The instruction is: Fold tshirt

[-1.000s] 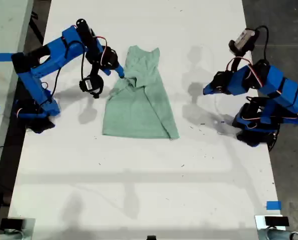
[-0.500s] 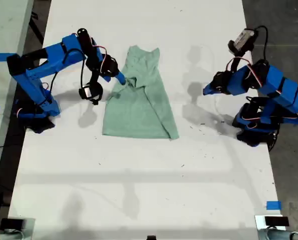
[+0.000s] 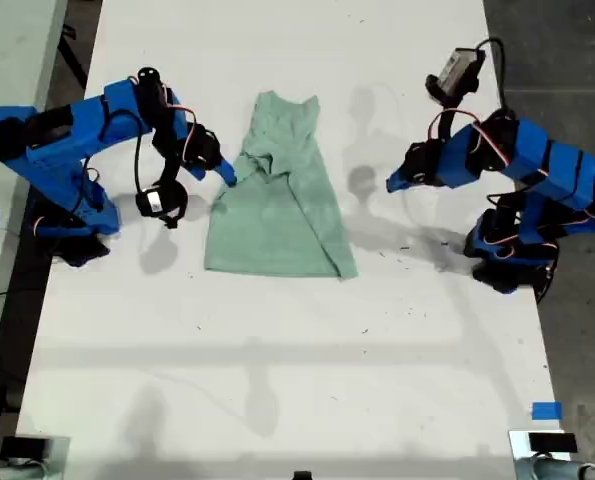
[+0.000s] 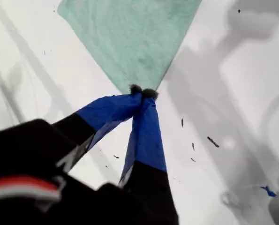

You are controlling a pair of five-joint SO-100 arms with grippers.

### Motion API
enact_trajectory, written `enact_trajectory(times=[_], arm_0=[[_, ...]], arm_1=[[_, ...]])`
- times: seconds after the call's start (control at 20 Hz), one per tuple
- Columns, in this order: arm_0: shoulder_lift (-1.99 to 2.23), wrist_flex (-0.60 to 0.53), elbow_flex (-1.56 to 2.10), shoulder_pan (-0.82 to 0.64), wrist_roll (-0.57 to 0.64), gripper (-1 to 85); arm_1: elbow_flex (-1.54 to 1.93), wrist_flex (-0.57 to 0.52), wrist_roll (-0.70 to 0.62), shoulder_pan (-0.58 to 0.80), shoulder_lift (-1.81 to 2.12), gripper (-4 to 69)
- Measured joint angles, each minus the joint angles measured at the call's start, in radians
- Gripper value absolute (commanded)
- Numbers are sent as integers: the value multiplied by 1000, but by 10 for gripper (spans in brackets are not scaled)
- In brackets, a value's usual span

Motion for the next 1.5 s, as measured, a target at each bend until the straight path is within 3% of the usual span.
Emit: enact_trajectory(times=[0.4, 0.7, 0.75, 0.8, 0.85, 0.95, 1.15, 1.25, 1.5], arm_0=[[106, -8, 120, 249, -245, 203], [163, 6, 156, 325, -322, 201], [163, 6, 156, 325, -324, 201], [163, 6, 156, 325, -325, 200], [163, 6, 161, 325, -325, 200], [164, 6, 169, 325, -325, 201], [164, 6, 183, 325, -325, 201], [167, 3, 193, 325, -325, 201], [222, -6, 242, 325, -331, 198]], arm_1=[[-382, 114, 0, -198, -393, -12], [-433, 133, 0, -249, -446, -12], [-433, 133, 0, -249, -453, 4], [-433, 133, 0, -250, -462, 106], [-433, 133, -2, -250, -477, 289], [-433, 133, -29, -261, -518, 246], [-433, 130, -100, -291, -690, 265], [-428, 81, -129, -304, -770, 255], [-189, -166, -149, -310, -805, 222]])
